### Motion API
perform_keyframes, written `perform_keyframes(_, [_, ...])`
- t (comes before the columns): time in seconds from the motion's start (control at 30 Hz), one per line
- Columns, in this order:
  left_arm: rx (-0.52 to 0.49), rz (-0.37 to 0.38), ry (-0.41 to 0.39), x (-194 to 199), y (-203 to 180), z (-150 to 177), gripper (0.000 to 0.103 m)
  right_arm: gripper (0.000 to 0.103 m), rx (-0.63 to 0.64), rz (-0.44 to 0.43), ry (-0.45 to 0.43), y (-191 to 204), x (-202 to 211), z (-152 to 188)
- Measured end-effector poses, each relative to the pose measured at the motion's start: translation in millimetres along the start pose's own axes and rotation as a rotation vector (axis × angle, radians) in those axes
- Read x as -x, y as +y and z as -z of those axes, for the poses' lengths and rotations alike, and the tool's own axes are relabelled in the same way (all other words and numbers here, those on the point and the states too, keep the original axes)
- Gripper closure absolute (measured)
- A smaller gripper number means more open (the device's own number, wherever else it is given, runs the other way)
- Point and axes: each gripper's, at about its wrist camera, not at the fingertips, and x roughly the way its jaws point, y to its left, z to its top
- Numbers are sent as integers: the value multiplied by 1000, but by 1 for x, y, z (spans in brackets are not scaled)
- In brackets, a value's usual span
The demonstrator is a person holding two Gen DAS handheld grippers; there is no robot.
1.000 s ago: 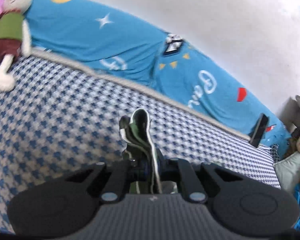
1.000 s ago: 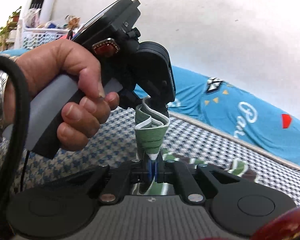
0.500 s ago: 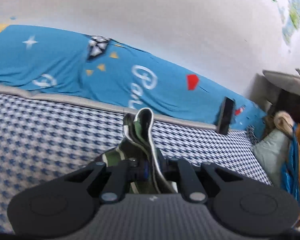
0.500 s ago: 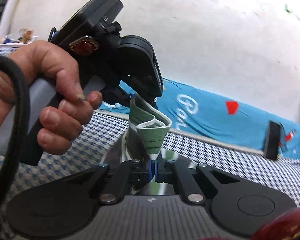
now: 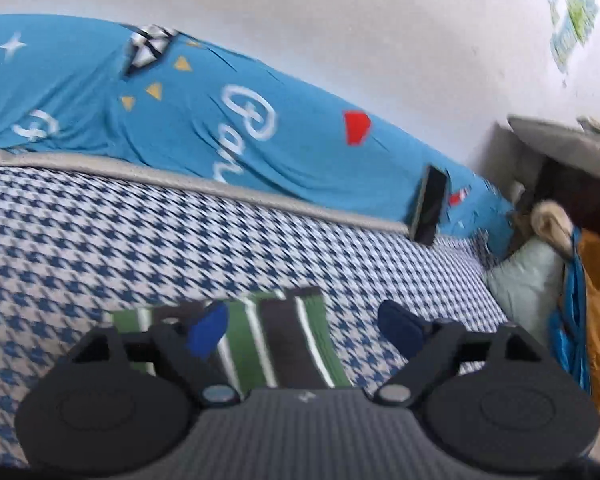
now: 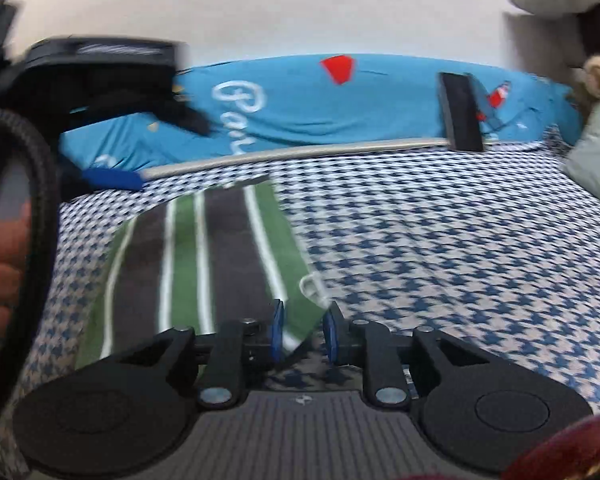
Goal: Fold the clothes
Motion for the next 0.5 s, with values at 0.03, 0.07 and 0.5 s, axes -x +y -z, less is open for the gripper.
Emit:
perform_keyframes(0.03, [7, -6, -4, 4, 3, -2, 17, 83, 2, 3, -7, 0, 1, 0])
perform_keyframes(0.07, [15, -13, -8, 7, 7, -4, 17, 83, 4, 6, -14, 0, 2, -1])
perform_keyframes(0.5, [72, -237, 18, 19, 51, 0, 12, 82, 50, 8, -72, -1, -1, -9])
